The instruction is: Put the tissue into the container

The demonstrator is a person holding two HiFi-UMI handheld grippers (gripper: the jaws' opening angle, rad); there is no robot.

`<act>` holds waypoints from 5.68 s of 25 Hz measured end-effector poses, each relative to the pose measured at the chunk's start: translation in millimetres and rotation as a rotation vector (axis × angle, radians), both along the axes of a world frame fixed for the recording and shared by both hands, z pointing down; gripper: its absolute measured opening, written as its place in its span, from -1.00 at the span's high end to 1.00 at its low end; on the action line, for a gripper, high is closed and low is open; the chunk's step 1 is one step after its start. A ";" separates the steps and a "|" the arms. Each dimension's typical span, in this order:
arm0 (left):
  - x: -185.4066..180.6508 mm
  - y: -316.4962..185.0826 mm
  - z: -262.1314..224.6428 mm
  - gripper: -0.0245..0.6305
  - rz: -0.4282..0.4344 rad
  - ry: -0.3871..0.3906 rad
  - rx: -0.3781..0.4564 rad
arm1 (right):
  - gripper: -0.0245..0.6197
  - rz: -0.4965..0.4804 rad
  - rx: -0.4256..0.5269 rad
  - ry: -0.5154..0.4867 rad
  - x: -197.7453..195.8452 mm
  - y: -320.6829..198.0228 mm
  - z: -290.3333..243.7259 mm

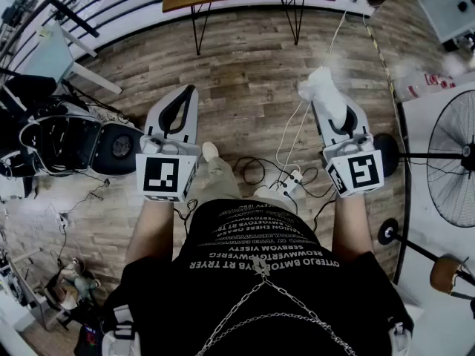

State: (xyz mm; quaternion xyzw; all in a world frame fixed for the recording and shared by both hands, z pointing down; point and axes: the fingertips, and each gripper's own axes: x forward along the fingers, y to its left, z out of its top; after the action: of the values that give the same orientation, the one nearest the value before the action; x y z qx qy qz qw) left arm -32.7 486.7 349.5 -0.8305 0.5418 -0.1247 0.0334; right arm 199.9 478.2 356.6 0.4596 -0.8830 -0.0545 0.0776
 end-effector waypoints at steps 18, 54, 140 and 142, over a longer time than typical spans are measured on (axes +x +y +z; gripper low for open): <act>-49.8 37.2 -20.4 0.85 -0.008 -0.001 0.034 | 0.56 -0.025 -0.014 -0.050 -49.7 32.7 -10.6; -120.2 -60.8 -0.6 0.85 0.040 0.025 0.074 | 0.57 0.048 -0.059 -0.058 -108.5 -44.5 10.4; -52.4 -346.5 18.5 0.85 -0.030 -0.023 -0.025 | 0.57 -0.035 -0.083 -0.079 -40.5 -358.0 12.6; -51.6 -352.4 17.8 0.85 -0.025 -0.022 -0.027 | 0.57 -0.030 -0.085 -0.080 -40.0 -362.8 11.9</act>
State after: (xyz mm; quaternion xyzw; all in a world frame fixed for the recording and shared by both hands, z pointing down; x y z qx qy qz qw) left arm -84.4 134.3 367.3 -0.8226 0.5501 -0.1413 0.0264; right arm 159.9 115.4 368.6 0.4445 -0.8937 0.0003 0.0606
